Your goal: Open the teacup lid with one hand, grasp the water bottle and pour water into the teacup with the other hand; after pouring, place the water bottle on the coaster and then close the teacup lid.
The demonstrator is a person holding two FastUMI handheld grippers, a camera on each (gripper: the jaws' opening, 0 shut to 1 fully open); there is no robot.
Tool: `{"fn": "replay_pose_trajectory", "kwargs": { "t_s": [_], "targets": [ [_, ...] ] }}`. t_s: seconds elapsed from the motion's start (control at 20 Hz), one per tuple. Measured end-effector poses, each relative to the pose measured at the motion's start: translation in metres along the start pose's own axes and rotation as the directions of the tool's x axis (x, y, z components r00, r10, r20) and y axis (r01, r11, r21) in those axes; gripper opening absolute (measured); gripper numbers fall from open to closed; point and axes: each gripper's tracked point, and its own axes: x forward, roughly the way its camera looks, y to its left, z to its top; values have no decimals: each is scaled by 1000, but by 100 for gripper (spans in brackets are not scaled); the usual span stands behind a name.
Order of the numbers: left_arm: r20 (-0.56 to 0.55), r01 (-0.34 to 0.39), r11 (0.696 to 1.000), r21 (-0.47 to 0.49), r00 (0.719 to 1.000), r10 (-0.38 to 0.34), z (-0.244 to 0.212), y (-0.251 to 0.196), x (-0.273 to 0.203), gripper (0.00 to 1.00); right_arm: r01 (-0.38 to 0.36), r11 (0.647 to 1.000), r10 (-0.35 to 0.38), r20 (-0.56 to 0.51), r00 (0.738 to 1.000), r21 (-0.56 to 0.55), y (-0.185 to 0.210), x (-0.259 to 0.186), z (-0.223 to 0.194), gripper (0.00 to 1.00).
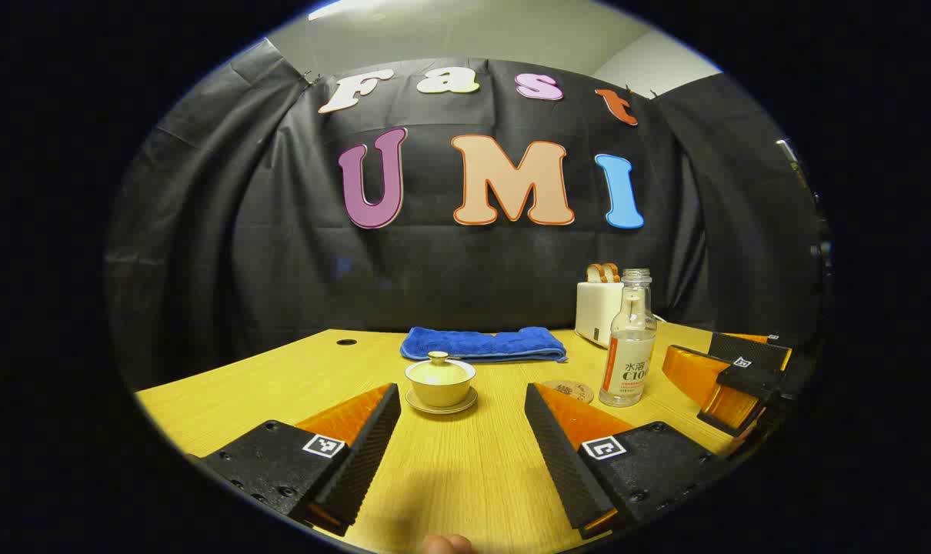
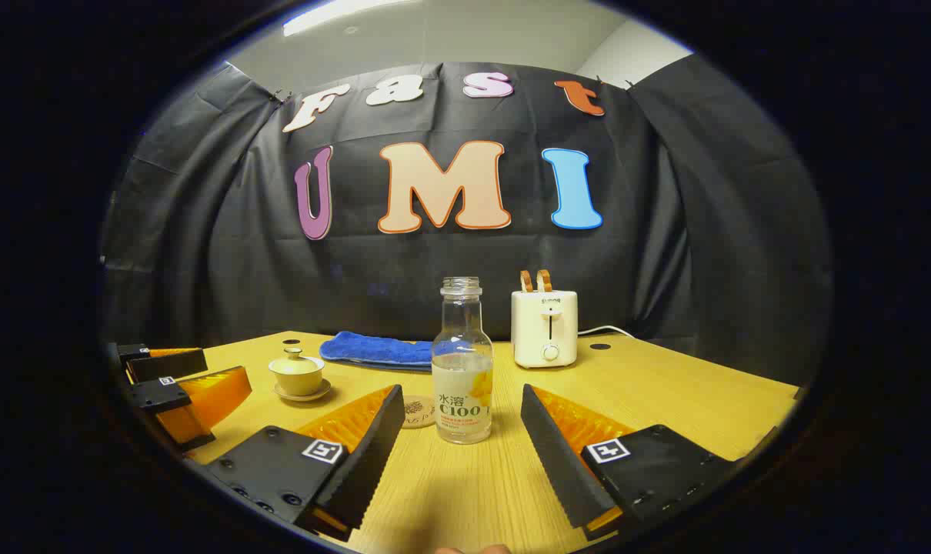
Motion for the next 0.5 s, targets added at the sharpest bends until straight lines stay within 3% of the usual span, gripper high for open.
{"fn": "replay_pose_trajectory", "kwargs": {
  "t_s": [0.15, 0.5],
  "targets": [
    [4, 2, 1000, 0, 1000, -2, 0, 2, 0, 95, -37, 999, 37, 3, 999, 0, 7, -3, 1, 98],
    [4, -1, 1000, 0, 1000, 1, 0, 1, 1, 95, -4, 1000, 4, 1, 1000, -1, 1, -2, 1, 98]
  ]
}}
